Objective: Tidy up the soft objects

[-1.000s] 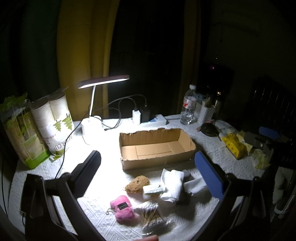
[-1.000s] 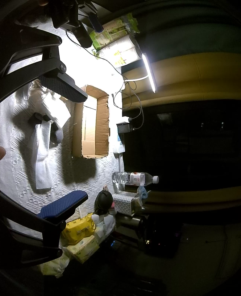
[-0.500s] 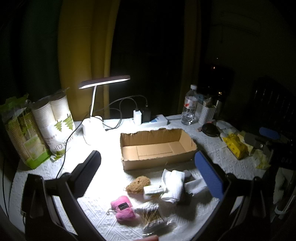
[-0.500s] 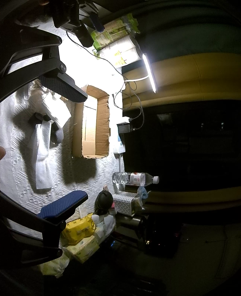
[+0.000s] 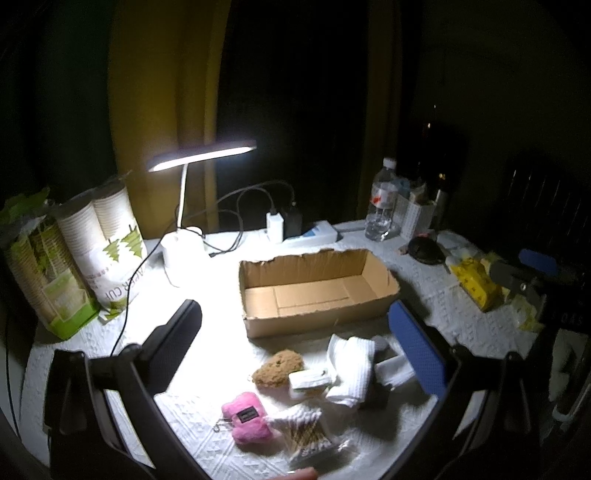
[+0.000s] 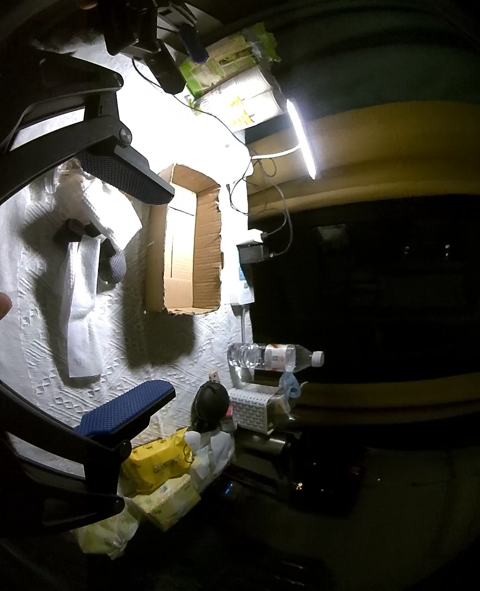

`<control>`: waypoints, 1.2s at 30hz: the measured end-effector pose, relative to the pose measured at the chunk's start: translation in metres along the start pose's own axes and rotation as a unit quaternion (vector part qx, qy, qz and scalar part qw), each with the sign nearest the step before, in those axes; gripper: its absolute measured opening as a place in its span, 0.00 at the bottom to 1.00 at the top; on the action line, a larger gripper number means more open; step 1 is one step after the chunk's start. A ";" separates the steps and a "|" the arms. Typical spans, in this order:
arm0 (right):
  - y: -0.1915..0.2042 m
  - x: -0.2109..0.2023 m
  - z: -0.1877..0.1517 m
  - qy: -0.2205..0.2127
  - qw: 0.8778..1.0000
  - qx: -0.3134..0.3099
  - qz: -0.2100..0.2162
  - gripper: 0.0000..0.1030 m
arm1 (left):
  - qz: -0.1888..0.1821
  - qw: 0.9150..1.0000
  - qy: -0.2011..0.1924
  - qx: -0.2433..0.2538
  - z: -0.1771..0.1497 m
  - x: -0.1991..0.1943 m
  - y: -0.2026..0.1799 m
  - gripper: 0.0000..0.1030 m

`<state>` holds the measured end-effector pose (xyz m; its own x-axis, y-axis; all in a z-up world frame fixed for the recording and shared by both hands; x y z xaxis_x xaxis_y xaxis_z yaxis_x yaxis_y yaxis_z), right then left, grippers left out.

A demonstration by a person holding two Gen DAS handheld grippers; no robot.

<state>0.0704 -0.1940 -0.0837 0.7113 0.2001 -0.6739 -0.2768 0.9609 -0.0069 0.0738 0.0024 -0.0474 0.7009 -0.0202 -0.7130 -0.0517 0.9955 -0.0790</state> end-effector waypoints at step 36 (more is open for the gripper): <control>-0.015 0.177 -0.121 0.216 0.975 -0.029 0.045 0.64 | -0.008 0.978 0.168 0.122 -0.062 0.144 -0.078 0.98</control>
<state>0.1217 -0.1959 -0.2926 0.3464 0.1722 -0.9221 -0.3703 0.9283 0.0342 0.1344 -0.0837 -0.1874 0.4247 -0.0244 -0.9050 0.1579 0.9863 0.0476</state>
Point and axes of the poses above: each gripper's, at about its wrist camera, not at the fingertips, and x roughly the way its jaws point, y to its left, z to its top, the point moved 6 cm from there along x, roughly the way its jaws point, and after that the axes turned 12 degrees about y, right-handed, at the moved point
